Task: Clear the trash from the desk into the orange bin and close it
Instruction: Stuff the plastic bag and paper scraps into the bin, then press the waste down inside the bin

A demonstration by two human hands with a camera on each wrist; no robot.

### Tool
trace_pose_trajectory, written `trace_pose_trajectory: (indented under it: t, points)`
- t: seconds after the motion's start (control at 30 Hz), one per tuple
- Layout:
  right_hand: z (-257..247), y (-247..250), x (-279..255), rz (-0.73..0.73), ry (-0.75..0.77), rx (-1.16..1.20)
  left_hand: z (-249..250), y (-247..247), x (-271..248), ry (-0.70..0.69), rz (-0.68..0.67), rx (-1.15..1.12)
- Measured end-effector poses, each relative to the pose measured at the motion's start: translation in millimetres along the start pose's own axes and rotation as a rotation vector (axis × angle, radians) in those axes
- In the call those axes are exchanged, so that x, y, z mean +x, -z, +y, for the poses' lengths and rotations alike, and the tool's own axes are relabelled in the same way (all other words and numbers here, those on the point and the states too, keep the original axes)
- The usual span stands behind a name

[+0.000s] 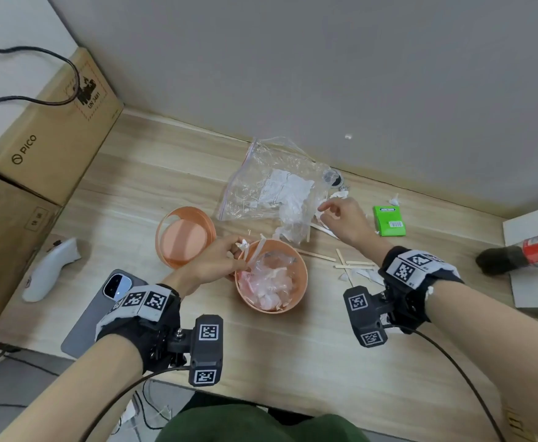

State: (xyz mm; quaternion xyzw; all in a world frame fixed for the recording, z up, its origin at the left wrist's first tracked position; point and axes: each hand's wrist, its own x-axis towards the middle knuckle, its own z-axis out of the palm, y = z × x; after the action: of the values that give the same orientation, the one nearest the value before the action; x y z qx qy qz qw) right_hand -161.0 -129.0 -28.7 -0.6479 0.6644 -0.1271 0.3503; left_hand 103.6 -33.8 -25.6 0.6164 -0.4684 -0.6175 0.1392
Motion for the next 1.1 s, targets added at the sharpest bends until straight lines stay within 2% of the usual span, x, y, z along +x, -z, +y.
trace_pose_trajectory:
  t: [0.07, 0.17, 0.27, 0.43, 0.53, 0.67, 0.8, 0.93, 1.1]
  points:
    - [-6.4, -3.4, 11.0, 0.095, 0.069, -0.035, -5.1, 3.0, -2.4, 0.004, 0.020, -0.004]
    - [-21.8, -5.2, 29.8, 0.095, 0.182, -0.119, -10.9, 5.7, -3.7, 0.018, 0.043, -0.035]
    - [-32.6, -18.4, 53.3, -0.011, 0.244, -0.255, -14.3, 6.0, -4.7, 0.029, 0.064, -0.061]
    - [-31.1, -47.3, 69.9, -0.355, 0.169, -0.554, -18.3, 6.6, -4.3, 0.031, 0.075, -0.092]
    - [-14.8, -64.8, 69.9, -0.431, 0.199, -0.822, -19.5, 7.8, -2.0, 0.041, 0.083, -0.065]
    - [-9.9, -72.9, 69.7, -0.440, 0.284, -0.970, -19.8, 7.8, -0.7, 0.039, 0.080, -0.063]
    - [-15.6, -73.8, 69.1, -0.338, 0.451, -1.123, -19.9, 6.3, -1.5, 0.044, 0.094, -0.077]
    - [-16.0, -75.5, 60.6, -0.343, 0.554, -1.075, -17.5, 5.4, -3.2, 0.052, 0.099, -0.077]
    - [-3.5, -75.3, 41.8, -0.390, 0.471, -0.880, -14.3, 4.4, -6.5, 0.059, 0.091, -0.086]
